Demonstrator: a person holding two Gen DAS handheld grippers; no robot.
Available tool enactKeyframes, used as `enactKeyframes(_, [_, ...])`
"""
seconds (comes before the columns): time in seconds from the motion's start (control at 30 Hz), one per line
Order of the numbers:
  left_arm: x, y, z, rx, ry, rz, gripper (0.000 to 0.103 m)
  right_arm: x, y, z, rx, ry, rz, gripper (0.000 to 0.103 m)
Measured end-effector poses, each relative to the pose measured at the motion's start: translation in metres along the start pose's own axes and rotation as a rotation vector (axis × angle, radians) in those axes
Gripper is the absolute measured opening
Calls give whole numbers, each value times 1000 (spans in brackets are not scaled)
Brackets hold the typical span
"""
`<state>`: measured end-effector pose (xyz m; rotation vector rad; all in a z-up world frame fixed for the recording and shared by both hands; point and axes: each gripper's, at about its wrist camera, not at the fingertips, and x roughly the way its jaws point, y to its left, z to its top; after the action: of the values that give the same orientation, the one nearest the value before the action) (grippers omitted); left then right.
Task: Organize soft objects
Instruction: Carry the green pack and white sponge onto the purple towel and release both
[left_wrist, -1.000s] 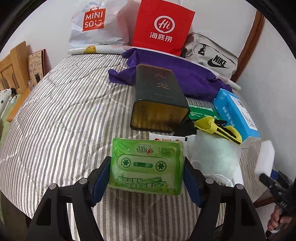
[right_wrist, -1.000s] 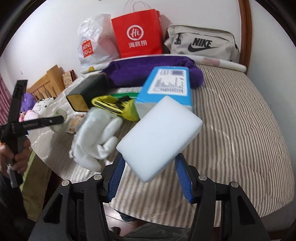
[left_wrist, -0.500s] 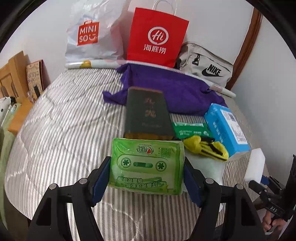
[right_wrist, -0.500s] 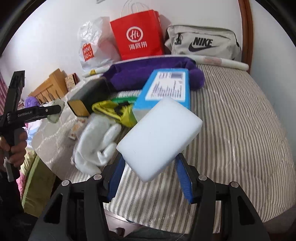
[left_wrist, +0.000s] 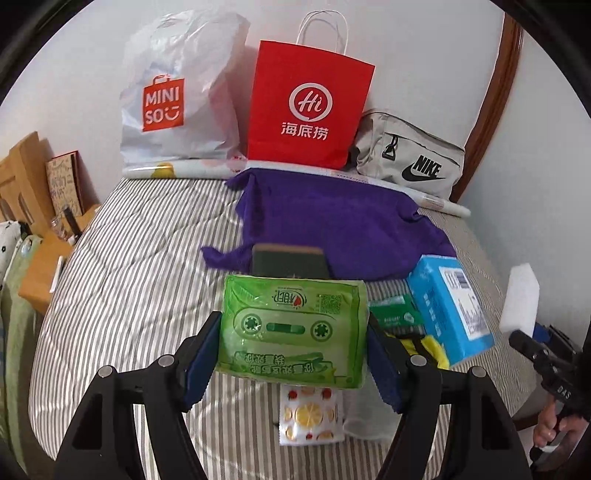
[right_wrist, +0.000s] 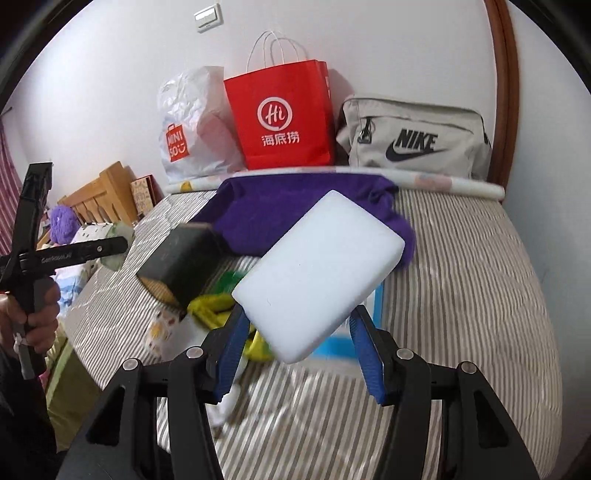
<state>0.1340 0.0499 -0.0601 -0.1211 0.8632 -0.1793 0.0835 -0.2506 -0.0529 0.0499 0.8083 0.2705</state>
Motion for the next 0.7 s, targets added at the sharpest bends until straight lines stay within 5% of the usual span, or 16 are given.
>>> enactKeyframes(0.37, [36, 6, 63, 9, -16, 29, 71, 49, -10, 76, -47, 6, -30, 56])
enactKeyframes(0.7, [109, 11, 114, -4, 66, 13, 71, 120, -28, 131, -69, 71, -58, 56])
